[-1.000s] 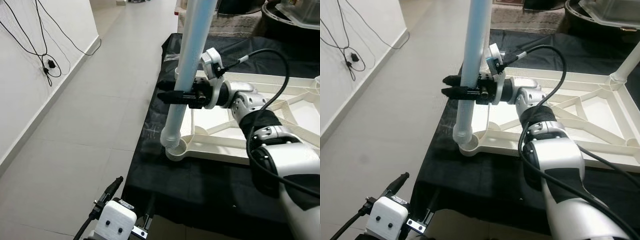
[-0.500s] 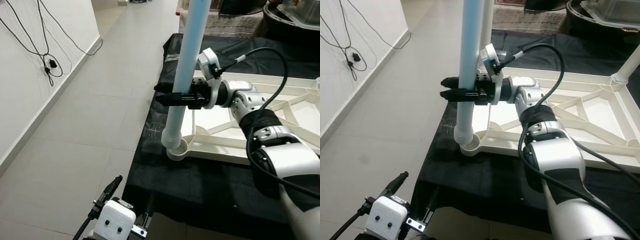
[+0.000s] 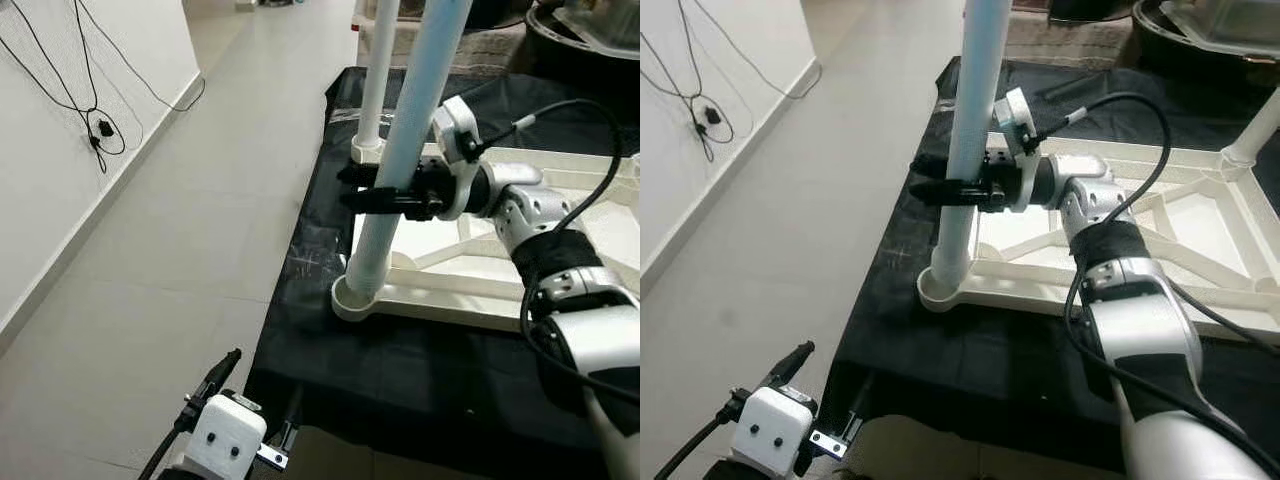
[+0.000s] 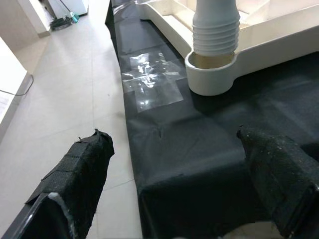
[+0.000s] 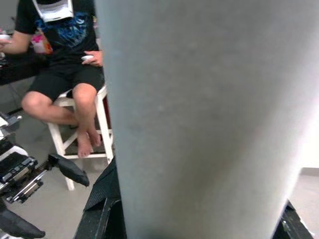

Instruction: Building children table

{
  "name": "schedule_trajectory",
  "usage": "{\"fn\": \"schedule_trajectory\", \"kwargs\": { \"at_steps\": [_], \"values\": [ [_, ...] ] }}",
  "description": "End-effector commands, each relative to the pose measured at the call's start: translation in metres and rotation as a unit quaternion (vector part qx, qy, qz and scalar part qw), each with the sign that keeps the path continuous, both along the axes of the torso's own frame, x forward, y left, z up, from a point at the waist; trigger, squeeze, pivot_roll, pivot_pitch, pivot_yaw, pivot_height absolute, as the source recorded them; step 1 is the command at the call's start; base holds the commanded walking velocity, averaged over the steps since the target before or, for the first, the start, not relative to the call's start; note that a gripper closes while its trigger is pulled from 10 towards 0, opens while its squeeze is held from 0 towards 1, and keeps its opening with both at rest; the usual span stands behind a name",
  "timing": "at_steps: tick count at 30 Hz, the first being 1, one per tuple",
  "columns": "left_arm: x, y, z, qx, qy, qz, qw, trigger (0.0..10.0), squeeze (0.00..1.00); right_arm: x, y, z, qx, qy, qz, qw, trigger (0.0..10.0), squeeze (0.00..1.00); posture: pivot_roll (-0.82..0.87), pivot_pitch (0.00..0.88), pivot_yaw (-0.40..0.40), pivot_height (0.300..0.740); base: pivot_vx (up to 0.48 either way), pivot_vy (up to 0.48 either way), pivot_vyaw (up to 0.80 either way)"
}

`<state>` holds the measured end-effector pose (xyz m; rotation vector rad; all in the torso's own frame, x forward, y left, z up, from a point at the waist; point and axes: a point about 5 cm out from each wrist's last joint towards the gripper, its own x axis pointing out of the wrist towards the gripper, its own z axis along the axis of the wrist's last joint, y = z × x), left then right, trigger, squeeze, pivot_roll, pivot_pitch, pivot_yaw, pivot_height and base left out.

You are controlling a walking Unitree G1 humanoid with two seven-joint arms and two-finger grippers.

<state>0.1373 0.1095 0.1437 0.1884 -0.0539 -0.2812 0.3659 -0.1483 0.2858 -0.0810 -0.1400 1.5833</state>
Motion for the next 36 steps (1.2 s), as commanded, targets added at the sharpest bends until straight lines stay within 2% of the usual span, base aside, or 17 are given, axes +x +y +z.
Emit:
{"fn": "schedule_trajectory", "kwargs": {
  "at_steps": [1,16,26,36],
  "values": [
    [-0.001,0.002,-0.005,0.005,0.011,0.001,1.0,10.0,0.0,-0.003,0.006,0.001,0.005,-0.006,0.021,1.0,10.0,0.0,0.15,0.167,-0.004,0.74,0.0,0.0,0.0],
    [0.0,0.0,-0.005,0.003,0.008,-0.001,1.0,10.0,0.0,-0.004,0.02,-0.007,0.007,0.0,0.044,0.999,10.0,0.0,0.16,0.174,-0.014,0.74,0.0,0.0,0.0],
    [0.0,0.0,-0.005,0.003,0.007,0.0,1.0,10.0,0.0,-0.003,0.015,-0.009,-0.004,-0.001,0.033,0.999,10.0,0.0,0.16,0.174,-0.014,0.74,0.0,0.0,0.0],
    [0.0,-0.001,-0.005,0.002,0.007,-0.002,1.0,10.0,0.0,0.0,0.009,-0.012,-0.037,-0.014,0.016,0.999,10.0,0.0,0.15,0.178,-0.015,0.74,0.0,0.0,0.0]
  ]
}}
